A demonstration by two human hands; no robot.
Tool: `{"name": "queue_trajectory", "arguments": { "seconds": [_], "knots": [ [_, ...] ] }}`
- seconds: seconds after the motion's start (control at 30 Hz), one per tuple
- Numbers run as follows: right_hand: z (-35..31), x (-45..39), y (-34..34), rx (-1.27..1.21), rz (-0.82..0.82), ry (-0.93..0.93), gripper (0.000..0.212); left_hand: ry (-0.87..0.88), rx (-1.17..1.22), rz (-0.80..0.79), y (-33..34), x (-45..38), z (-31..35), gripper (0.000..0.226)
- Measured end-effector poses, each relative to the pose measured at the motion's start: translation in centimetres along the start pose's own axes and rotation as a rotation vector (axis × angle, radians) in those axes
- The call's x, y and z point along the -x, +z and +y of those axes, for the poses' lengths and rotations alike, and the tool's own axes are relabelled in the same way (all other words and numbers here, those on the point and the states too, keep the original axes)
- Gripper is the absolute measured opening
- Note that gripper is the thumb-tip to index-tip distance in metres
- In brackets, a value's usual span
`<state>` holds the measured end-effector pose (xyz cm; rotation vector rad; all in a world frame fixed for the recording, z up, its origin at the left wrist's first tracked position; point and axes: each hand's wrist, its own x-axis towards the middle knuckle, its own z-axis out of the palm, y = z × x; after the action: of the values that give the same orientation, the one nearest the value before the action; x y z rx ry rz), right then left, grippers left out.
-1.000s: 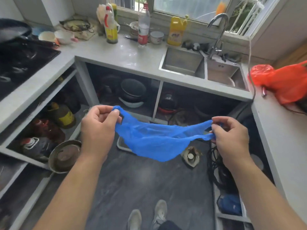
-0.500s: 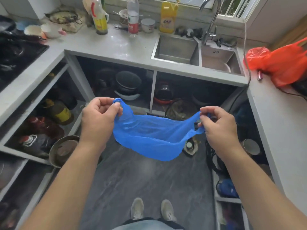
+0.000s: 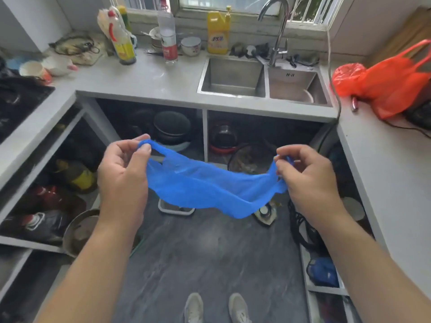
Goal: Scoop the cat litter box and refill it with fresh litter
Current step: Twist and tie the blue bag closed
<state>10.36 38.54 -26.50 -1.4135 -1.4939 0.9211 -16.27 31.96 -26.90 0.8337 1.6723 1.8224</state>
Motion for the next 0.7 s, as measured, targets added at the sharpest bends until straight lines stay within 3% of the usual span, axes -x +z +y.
{"name": "queue_trajectory", "arguments": {
  "seconds": [0.13, 0.3, 0.5, 0.7],
  "knots": [
    [0.2, 0.2, -0.7, 0.037, -0.024, -0.031, 0.018, 0.016, 0.119, -0.098, 1.4, 0.7, 0.9, 0.013],
    [0.3, 0.2, -0.9, 0.069, -0.024, -0.046, 0.021, 0.051, 0.091, -0.199, 2.5, 0.8, 0.7, 0.01],
    [-1.0, 0.3, -1.3, -0.284, -0.053, 0.014, 0.012, 0.031, -0.078, -0.304, 3.3, 1.6, -0.1, 0.007],
    [-2.1, 1.5, -0.5, -0.497, -0.149, 0.11, 0.015, -0.101, -0.148, -0.445, 5.4, 3.7, -0.6, 0.025]
  ]
}}
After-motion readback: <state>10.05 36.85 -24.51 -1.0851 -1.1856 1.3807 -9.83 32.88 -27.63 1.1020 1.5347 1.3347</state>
